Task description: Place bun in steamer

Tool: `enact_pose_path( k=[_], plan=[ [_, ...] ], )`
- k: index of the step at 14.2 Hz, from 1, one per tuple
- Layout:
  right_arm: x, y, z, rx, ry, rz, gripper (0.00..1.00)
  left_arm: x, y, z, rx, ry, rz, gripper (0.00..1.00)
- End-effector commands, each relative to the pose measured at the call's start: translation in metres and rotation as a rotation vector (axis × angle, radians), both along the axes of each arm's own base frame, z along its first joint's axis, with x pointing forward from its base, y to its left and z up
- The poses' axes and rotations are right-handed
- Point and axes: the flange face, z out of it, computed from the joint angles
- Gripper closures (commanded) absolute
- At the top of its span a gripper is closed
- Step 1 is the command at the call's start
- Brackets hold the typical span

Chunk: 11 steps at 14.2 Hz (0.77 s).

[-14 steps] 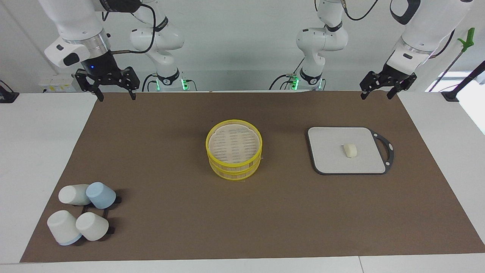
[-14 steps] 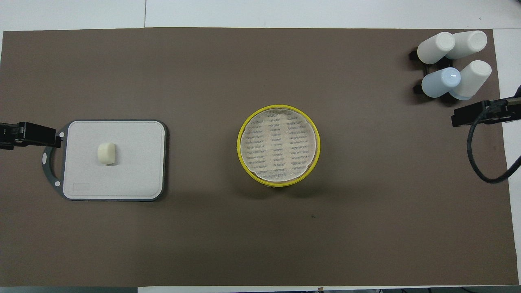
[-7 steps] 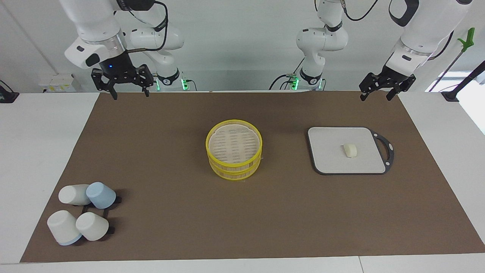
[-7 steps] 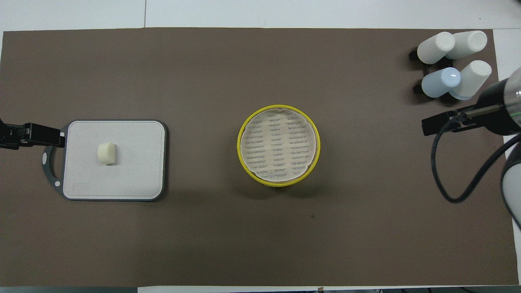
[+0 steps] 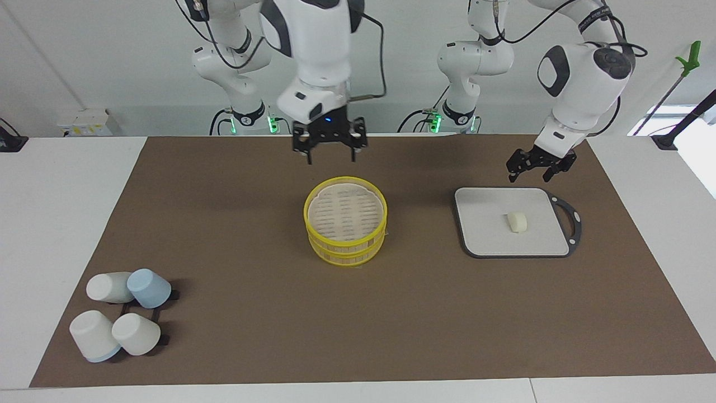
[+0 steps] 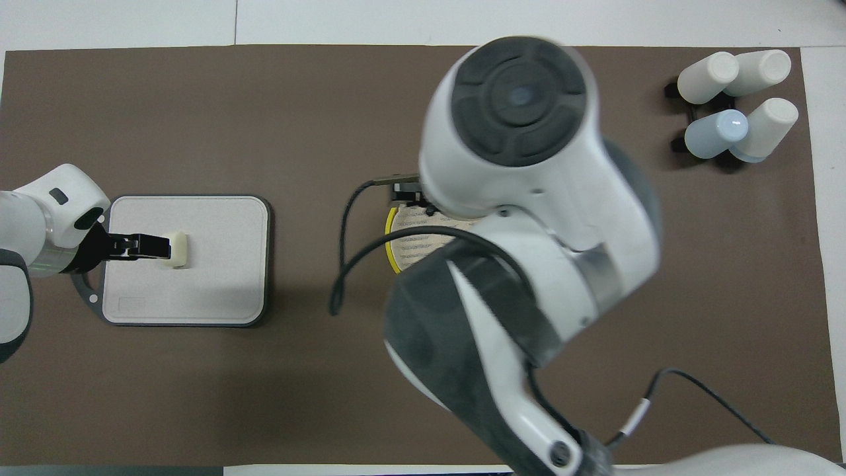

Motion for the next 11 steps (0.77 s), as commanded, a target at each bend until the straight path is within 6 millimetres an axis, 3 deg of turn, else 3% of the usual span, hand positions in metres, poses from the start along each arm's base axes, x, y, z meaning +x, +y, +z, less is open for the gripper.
enact_pose_path(
  k=[1, 3, 4, 7, 11],
  plan=[
    [0.013, 0.048, -0.069, 0.013, -0.045, -0.004, 0.00, 0.006, 0.007, -0.044, 0.002, -0.014, -0.014, 0.00],
    [-0.003, 0.072, -0.089, -0.013, -0.052, -0.053, 0.00, 0.014, 0.009, -0.074, 0.008, -0.029, -0.009, 0.00],
    [-0.014, 0.080, -0.110, -0.025, -0.035, -0.060, 0.00, 0.017, 0.011, -0.087, 0.011, -0.036, -0.003, 0.00],
    [-0.035, 0.056, -0.156, -0.019, -0.044, -0.049, 0.00, 0.011, 0.023, -0.112, 0.017, -0.066, 0.010, 0.00],
    [-0.040, 0.053, -0.163, -0.018, -0.042, -0.053, 0.02, 0.009, 0.036, -0.125, 0.021, -0.079, 0.017, 0.00]
  ],
)
